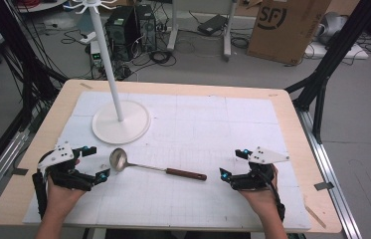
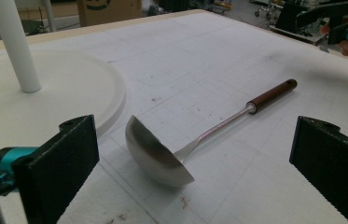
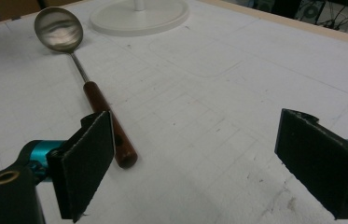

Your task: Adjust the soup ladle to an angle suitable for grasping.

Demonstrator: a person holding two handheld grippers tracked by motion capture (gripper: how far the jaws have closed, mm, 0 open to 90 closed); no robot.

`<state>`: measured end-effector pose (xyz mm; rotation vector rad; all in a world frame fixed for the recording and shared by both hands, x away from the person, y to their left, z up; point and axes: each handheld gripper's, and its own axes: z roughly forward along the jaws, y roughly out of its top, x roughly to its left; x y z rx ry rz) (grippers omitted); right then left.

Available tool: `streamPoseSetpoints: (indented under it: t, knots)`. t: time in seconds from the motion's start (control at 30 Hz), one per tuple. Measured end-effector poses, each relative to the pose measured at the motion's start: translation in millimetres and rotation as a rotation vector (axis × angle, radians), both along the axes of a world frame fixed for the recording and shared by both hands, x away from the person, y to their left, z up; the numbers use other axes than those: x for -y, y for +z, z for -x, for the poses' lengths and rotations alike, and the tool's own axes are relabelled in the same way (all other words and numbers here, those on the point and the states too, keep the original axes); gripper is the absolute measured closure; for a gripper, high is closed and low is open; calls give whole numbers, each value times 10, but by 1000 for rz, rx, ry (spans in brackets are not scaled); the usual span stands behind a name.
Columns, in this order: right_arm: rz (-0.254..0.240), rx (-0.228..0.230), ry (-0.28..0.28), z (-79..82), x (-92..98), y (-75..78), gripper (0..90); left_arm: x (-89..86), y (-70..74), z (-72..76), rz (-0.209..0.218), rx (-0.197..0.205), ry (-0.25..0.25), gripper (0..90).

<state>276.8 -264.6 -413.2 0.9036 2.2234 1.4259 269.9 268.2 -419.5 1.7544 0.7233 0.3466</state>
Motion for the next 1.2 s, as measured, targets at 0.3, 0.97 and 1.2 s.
streamPoseSetpoints:
  t: [0.3,0.97,1.2]
  knots:
    - [15,-10,-3,22,9,-18,109,29,3,-6,9,2,-9,17]
    - [12,-16,-13,3,60,-33,108,304,39,-23,-10,0,-91,18]
    - [8,-21,-18,1,68,-33,109,385,70,-33,-10,5,-124,18]
